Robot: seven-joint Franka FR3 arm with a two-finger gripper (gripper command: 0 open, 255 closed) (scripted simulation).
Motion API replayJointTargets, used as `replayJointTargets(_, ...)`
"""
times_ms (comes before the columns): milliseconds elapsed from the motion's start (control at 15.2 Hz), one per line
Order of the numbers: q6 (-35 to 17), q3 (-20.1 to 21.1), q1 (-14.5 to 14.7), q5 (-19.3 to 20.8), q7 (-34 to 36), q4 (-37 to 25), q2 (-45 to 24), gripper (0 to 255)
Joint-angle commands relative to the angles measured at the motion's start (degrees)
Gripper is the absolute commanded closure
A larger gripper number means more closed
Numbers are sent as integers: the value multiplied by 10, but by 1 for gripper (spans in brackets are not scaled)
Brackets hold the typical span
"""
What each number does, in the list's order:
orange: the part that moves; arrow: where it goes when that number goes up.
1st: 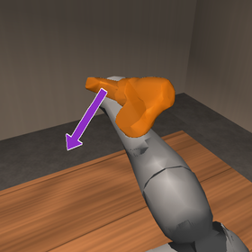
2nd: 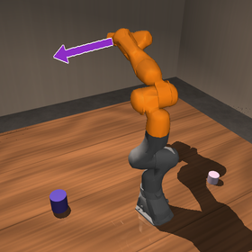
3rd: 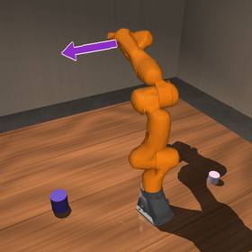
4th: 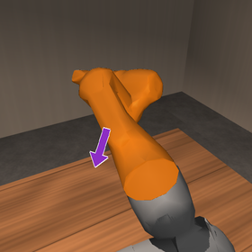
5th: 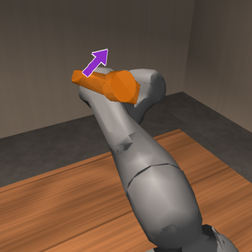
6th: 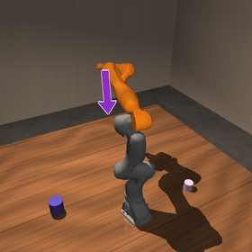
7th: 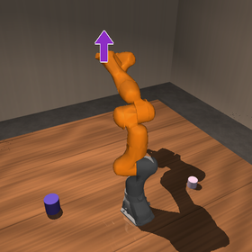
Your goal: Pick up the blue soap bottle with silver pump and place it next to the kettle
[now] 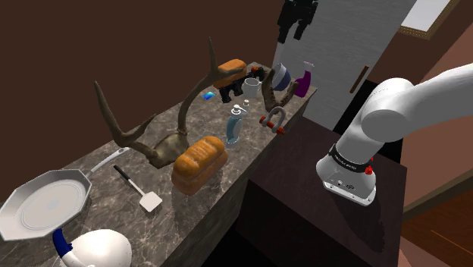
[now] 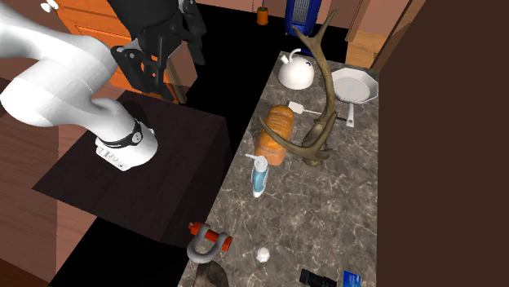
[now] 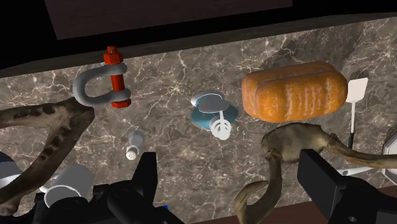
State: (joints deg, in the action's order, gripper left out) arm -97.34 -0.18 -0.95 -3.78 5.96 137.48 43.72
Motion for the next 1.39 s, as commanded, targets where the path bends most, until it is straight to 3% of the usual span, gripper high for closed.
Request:
replayJointTargets(0,0,0,0,0,0,0,0,0)
replayJointTargets(660,-164,32,7,-4,23,48,-159,0)
replayJointTargets(1320,-310,58,11,11,55,25,-372,0)
